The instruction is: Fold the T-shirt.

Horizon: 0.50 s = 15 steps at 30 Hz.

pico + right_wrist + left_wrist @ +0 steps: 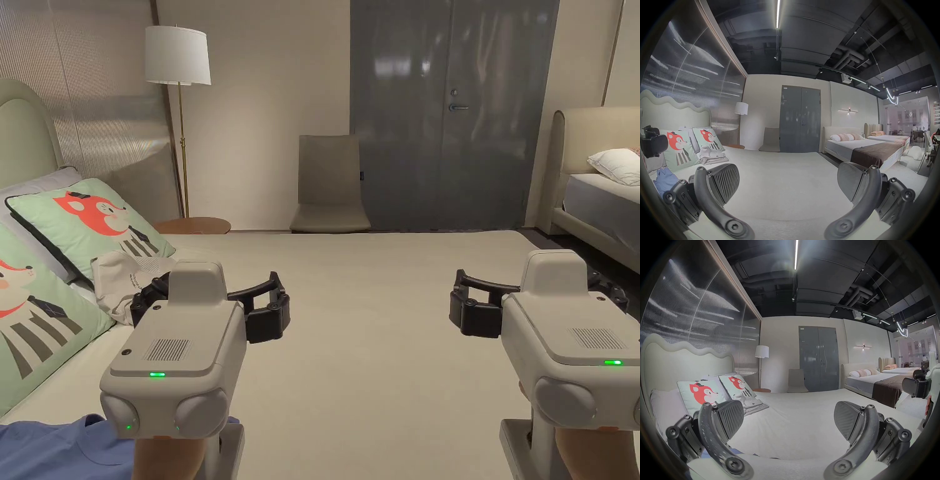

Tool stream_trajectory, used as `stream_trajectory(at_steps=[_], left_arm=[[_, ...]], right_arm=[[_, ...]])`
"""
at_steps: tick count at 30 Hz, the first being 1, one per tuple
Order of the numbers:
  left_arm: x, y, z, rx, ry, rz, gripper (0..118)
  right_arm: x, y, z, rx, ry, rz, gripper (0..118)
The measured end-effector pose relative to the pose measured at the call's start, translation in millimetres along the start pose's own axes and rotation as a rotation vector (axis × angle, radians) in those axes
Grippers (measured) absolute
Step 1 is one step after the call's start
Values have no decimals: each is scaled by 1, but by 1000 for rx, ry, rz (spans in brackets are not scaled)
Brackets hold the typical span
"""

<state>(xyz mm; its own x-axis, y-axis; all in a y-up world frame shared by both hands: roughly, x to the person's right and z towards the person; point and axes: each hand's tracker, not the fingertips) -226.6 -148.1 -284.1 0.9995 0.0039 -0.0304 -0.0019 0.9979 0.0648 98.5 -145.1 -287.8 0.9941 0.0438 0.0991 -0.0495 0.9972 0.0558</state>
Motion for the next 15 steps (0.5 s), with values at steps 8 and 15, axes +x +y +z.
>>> stream_trajectory(at_steps=[8, 15], left_arm=[[1, 0, 1, 4, -6, 1, 110], [4, 1, 5, 21, -20, -17, 47]], right_arm=[[1, 0, 2, 7, -14, -6, 118], [3, 0, 7, 21, 3, -17, 67]])
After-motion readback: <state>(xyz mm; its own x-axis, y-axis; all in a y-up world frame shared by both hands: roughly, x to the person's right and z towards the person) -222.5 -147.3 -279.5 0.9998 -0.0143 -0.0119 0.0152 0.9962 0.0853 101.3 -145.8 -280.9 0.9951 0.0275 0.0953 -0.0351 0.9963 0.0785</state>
